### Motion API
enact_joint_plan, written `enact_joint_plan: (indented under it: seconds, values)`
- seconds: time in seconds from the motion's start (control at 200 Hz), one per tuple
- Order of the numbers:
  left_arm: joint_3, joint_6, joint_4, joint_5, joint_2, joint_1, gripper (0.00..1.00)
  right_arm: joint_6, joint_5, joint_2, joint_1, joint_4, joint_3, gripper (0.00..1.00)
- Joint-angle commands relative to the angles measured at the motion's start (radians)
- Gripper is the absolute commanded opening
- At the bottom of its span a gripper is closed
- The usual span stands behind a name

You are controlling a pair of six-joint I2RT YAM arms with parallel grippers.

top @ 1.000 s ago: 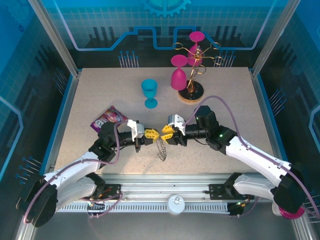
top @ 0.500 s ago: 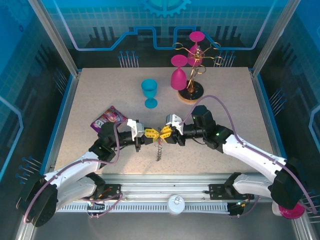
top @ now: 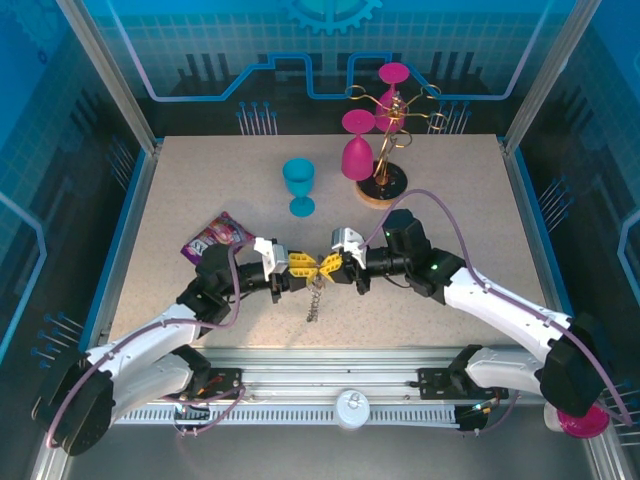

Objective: Put the keys on the keyring

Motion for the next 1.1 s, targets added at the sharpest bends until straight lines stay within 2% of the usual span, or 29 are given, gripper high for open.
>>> enact_joint_plan:
  seconds: [0.0, 0.115, 0.235, 0.395, 0.73, 0.931, 1.096]
  values:
    - [0.079, 0.118, -0.247, -0.014, -0.054, -0.006, 0.22, -0.102, 0.033, -0.003, 0.001, -0.141, 0.097, 0.00]
    - [0.142, 0.238, -0.476, -0.040, -0.083, -0.006, 0.24, -0.209, 0.117, 0.018, 0.022, -0.307, 0.170, 0.00]
    - [0.181, 0.295, -0.583, -0.061, -0.084, -0.004, 0.27, -0.295, 0.176, 0.053, 0.047, -0.438, 0.252, 0.00]
    - [0.202, 0.302, -0.589, -0.047, -0.062, -0.006, 0.30, -0.353, 0.223, 0.101, 0.079, -0.528, 0.340, 0.00]
    - [0.207, 0.280, -0.553, -0.024, -0.032, -0.006, 0.29, -0.429, 0.264, 0.188, 0.126, -0.644, 0.466, 0.00]
    - [0.205, 0.274, -0.542, -0.017, -0.024, -0.006, 0.23, -0.445, 0.249, 0.216, 0.143, -0.675, 0.508, 0.00]
    - [0.204, 0.273, -0.531, -0.013, -0.024, -0.005, 0.07, -0.433, 0.216, 0.206, 0.147, -0.670, 0.508, 0.00]
